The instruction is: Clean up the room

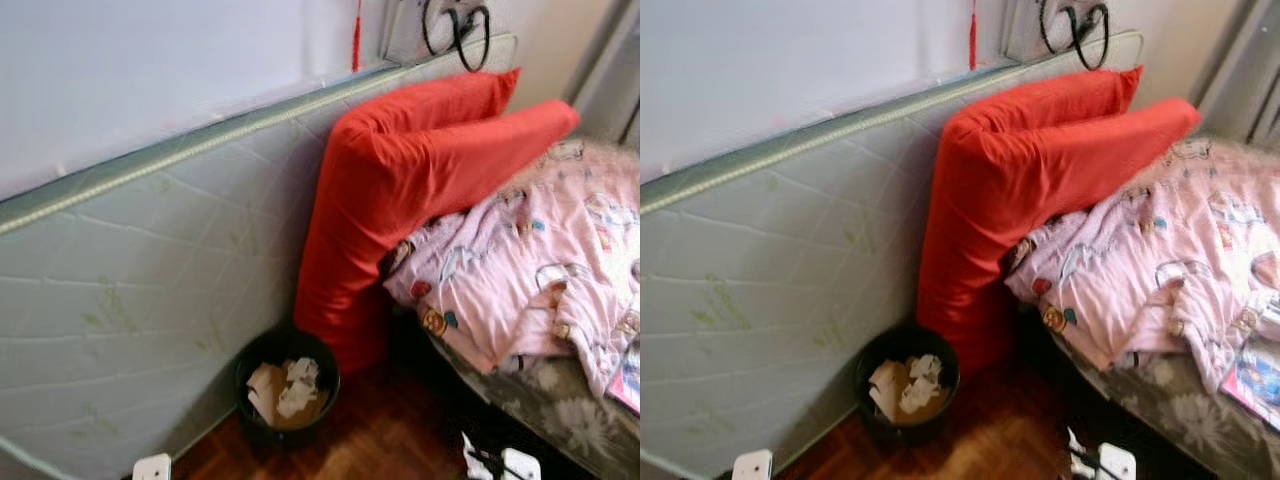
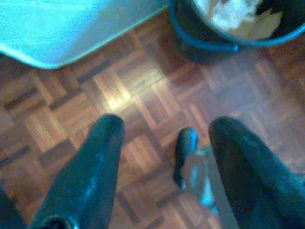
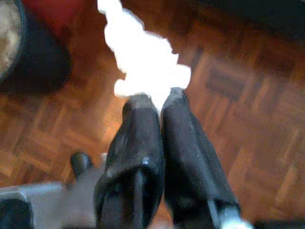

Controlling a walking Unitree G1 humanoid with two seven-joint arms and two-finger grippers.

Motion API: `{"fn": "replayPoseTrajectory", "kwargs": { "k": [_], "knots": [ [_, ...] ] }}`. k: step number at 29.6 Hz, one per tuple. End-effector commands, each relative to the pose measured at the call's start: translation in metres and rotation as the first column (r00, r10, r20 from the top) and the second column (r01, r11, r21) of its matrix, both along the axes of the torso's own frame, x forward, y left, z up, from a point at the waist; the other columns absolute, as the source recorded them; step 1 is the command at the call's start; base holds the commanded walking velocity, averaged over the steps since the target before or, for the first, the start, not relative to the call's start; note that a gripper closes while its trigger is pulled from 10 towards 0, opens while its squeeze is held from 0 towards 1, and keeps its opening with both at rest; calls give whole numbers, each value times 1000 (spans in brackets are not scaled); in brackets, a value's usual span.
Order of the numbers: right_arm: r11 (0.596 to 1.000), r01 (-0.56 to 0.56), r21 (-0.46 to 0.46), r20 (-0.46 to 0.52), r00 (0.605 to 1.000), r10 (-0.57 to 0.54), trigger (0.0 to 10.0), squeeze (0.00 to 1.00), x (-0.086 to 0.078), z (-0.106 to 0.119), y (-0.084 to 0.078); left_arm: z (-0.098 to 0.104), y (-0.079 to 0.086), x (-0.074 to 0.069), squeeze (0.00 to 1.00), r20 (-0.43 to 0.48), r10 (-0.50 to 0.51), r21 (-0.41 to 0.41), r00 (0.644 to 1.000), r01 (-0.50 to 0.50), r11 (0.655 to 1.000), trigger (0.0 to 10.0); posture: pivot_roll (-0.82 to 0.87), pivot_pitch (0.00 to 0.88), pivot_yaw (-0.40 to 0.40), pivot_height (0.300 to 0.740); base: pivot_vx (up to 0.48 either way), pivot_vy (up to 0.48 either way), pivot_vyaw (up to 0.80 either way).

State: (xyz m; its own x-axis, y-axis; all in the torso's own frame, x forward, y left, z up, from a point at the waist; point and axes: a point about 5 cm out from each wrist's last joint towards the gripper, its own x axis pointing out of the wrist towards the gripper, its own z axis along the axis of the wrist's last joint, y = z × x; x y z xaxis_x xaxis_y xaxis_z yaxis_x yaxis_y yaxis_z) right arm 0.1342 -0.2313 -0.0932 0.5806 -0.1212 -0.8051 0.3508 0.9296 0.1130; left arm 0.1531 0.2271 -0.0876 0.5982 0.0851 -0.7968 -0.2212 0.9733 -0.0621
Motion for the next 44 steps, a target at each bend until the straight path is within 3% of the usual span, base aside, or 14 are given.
{"fn": "replayPoseTrajectory", "kwargs": {
  "k": [1,20,44],
  "knots": [
    [1000,-22,13,5,1000,22,10000,0,5,0,7,0,9,-5,0,-20,0,26,1000,0,1000,10000,90,0,-23,740,0,480,0],
    [994,-110,9,5,994,110,10000,0,6,0,11,0,12,-7,0,-23,-26,47,999,27,999,10000,90,0,-11,740,0,31,112],
    [990,-138,31,4,990,138,10000,0,4,-1,14,0,12,-8,0,-34,-36,50,999,38,998,10000,91,0,-11,740,323,0,264]
  ]
}}
